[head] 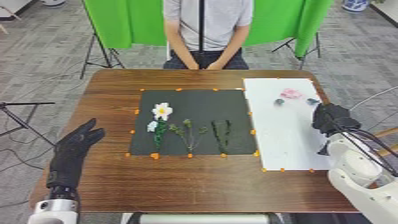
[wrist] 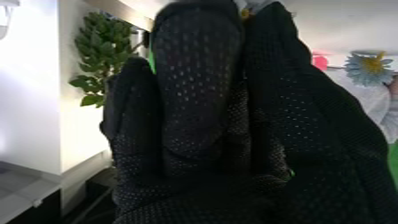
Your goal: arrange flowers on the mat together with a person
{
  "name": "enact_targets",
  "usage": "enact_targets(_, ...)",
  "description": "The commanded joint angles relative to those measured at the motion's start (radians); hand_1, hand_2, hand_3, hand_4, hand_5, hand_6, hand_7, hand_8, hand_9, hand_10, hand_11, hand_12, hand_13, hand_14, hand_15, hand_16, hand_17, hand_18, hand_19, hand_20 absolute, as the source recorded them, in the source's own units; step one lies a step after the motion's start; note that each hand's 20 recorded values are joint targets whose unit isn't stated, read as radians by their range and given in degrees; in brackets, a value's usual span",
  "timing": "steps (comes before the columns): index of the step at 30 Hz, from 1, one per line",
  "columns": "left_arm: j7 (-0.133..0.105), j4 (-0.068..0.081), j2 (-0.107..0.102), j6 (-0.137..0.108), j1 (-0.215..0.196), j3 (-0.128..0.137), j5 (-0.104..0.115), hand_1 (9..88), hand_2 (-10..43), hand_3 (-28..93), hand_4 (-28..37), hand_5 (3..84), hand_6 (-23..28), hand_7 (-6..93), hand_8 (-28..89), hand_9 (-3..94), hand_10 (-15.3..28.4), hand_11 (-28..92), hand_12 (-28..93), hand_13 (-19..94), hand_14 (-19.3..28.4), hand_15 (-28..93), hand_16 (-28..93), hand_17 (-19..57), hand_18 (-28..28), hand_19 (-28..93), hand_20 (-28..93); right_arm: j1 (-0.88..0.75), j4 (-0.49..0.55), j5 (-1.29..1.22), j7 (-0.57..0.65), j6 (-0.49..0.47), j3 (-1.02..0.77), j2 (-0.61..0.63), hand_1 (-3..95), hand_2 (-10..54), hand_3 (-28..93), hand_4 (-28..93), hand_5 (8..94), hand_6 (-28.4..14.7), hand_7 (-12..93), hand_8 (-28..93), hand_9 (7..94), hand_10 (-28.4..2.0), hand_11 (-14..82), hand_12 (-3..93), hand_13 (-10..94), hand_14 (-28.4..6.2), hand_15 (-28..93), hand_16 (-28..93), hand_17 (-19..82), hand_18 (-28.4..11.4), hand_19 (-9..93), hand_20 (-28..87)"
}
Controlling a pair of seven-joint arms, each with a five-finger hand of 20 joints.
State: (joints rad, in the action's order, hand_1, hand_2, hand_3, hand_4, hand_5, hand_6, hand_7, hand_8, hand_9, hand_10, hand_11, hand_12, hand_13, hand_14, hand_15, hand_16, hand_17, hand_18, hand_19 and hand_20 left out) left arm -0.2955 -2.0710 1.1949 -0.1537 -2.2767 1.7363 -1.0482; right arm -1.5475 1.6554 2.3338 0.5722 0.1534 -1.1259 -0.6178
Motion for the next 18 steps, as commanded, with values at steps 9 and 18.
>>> enact_targets(9, 0.019, 0.003, -0.002, -0.001, -0.003, -0.003, 0.003, 26.1, -9.5, 68, -27.6, 45.7, 6.3, 5.8, -6, 47.9, 14.2, 16, 11, 39, 17.0, 11, 1, 9.7, 11.5, 2, 20, 0.507, 0.211, -0.100, -0.085, 0.037, 0.343, -0.217, 62.7, -9.5, 59, -23, 83.5, 2.9, 20, 7, 93.7, -7.5, 8.6, 35.7, 94, -0.8, 40, 24, 62, -9.9, 85, 22)
enact_targets(18, 0.017, 0.017, -0.007, 0.006, 0.023, -0.025, 0.001, 26.1, -9.5, 68, -27.4, 45.6, 6.3, 5.8, -6, 47.9, 14.2, 16, 11, 39, 16.9, 11, 1, 9.7, 11.5, 2, 20, 0.676, 0.066, -0.113, -0.213, -0.119, 0.629, -0.439, 62.4, -9.5, 58, -24, 83.3, 3.4, 21, 7, 93.6, -7.3, 8.2, 36.1, 94, -0.6, 40, 24, 62, -9.7, 85, 22)
